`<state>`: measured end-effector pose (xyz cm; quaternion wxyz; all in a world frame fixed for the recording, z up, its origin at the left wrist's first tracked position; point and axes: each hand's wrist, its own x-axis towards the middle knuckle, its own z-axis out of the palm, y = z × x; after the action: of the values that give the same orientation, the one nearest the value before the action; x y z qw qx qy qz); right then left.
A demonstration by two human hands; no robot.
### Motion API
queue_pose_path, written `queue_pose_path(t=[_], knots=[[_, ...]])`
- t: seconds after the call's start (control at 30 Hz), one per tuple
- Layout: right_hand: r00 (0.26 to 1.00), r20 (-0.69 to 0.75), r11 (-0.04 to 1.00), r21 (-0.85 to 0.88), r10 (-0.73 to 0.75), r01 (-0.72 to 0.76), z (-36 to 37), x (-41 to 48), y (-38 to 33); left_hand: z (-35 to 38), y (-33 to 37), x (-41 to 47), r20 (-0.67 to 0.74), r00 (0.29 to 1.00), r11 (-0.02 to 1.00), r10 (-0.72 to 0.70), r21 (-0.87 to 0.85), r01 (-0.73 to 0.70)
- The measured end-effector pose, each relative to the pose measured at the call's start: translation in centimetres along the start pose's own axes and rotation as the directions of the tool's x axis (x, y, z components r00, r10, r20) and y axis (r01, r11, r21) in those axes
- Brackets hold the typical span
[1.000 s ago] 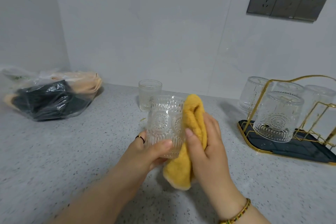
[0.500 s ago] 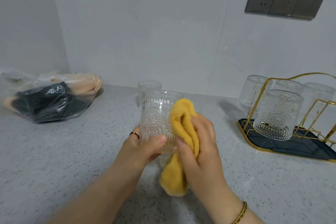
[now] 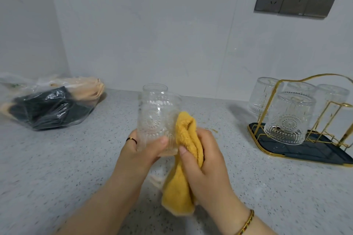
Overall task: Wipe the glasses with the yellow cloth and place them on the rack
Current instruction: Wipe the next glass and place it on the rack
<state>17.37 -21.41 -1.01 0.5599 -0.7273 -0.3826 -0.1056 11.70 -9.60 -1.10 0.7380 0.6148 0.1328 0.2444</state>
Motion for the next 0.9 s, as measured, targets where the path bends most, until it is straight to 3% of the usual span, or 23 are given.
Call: queue_pose_path(t=[0.13, 0.23, 0.4, 0.6, 0.7, 0.9], knots=[[0.997, -0.053, 0.986, 0.16, 0.056, -0.047, -0.7, 0.4, -0.3, 0.7, -0.2, -0.6, 0.096, 0.995, 0.999, -0.024, -0.022, 0.027], [0.98, 0.033, 0.927, 0.32, 0.198, -0.198, -1.2, 0.8, -0.5, 0.6, -0.1, -0.6, 0.125, 0.991, 0.996, -0.049, -0.068, 0.058], [0.941, 0.128, 0.858, 0.388, 0.313, -0.338, -0.6, 0.6, -0.4, 0.3, -0.3, -0.3, 0.062, 0.996, 0.998, -0.06, -0.012, 0.061], [0.966, 0.077, 0.889, 0.378, 0.248, -0.258, -0.7, 0.4, -0.6, 0.3, 0.7, -0.7, 0.016, 1.0, 0.992, 0.014, 0.122, -0.015], [0.98, 0.027, 0.92, 0.339, 0.198, -0.195, -0.6, 0.3, -0.4, 0.4, 0.9, -0.3, -0.06, 0.998, 0.997, -0.005, 0.075, 0.01], [0.999, 0.0, 0.996, 0.082, 0.038, -0.038, 0.4, -0.1, 0.7, 0.7, 0.5, -0.5, 0.013, 0.998, 0.981, -0.062, 0.186, 0.058]])
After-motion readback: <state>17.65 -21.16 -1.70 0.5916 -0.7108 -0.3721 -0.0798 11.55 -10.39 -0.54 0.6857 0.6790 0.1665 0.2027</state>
